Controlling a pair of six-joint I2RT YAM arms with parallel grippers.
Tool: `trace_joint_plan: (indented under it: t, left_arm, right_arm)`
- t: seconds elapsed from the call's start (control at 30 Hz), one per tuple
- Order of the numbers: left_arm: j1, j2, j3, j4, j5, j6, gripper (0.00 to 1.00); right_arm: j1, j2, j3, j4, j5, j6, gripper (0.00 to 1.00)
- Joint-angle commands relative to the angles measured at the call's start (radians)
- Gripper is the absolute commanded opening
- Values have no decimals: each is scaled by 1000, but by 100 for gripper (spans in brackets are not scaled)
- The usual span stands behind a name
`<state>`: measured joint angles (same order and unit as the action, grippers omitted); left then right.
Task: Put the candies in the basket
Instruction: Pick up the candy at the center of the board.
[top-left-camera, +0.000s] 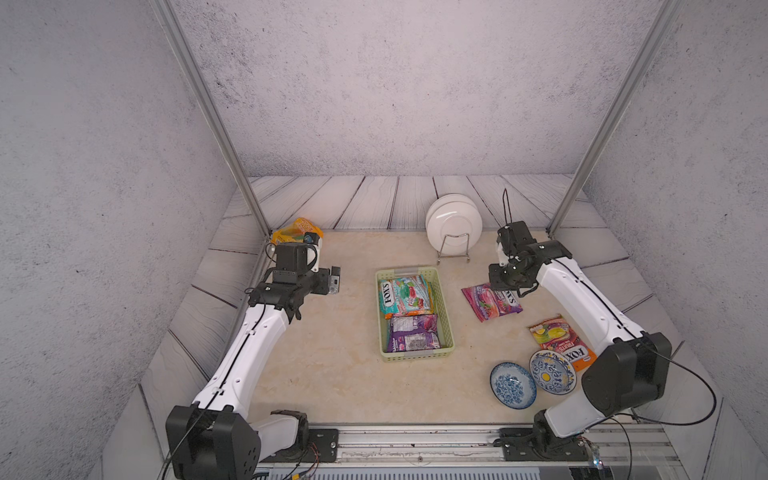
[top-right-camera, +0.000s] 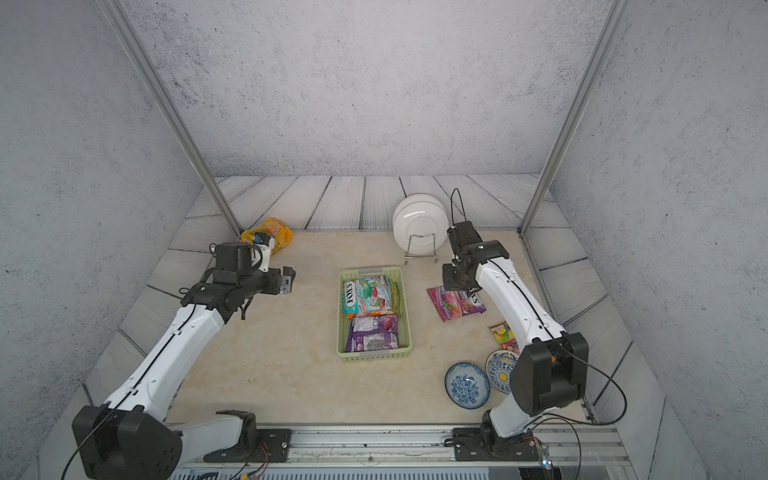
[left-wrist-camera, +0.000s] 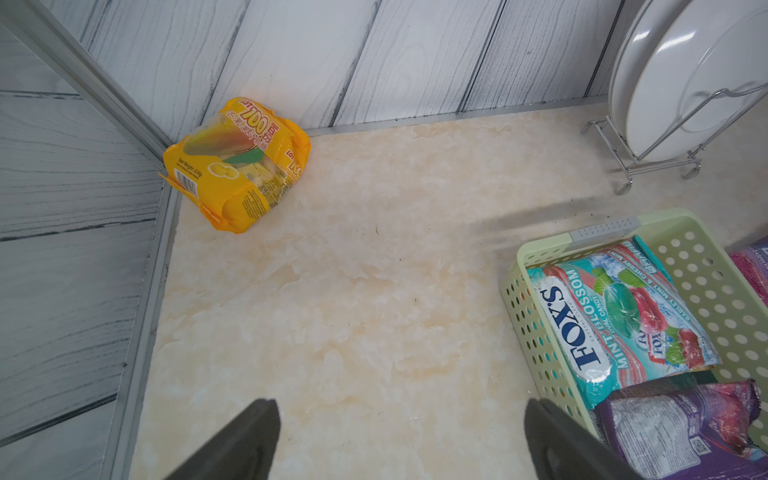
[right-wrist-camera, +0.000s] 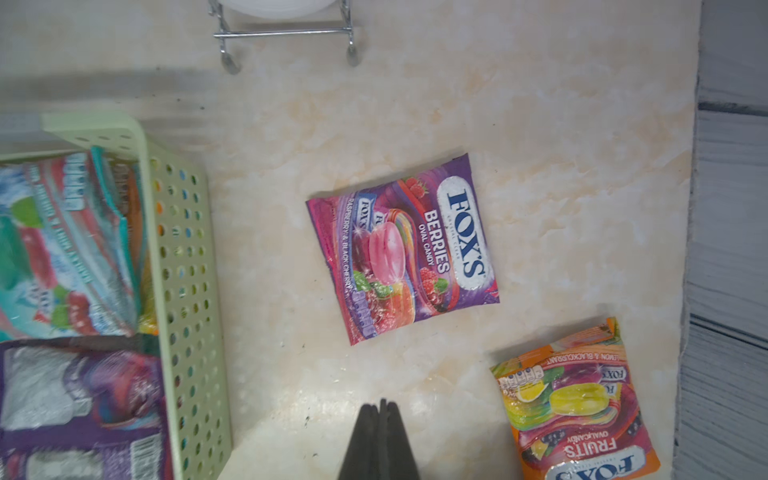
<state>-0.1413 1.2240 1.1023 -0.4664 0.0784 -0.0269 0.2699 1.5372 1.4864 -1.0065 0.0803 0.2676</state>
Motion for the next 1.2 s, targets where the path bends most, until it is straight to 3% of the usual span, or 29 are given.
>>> trace_joint_plan:
  t: [0.0,0.07,0.2,0.33,0.43,0.73,0.87,1.17]
  left_arm:
    - [12,3,17,9,22,-11,99]
    - [18,6,32,-7,40,-23,99]
    - [22,8,16,14,45,-23,99]
    - [26,1,34,-14,60,-26,99]
    - [32,-6,16,2,44,-17,99]
    - [35,-8,8,7,51,-10,99]
    - [35,-8,29,-20,66,-12,99]
    - [36,-13,22,-15,59,-3,99]
  right_arm:
    - [4,-98,-2,-34,-105,51,0]
    - [3,-132,-26,-2,-123,51,0]
    - [3,-131,-97,87,-30,27,0]
    - [4,-23,-73,68,-53,23,25]
    - [6,71,-68,86,-27,15,36]
    - [45,293,10,126,90,-6,58]
    - [75,380,75,103,140,-30,62]
    - [110,518,121,111,203,-47,62]
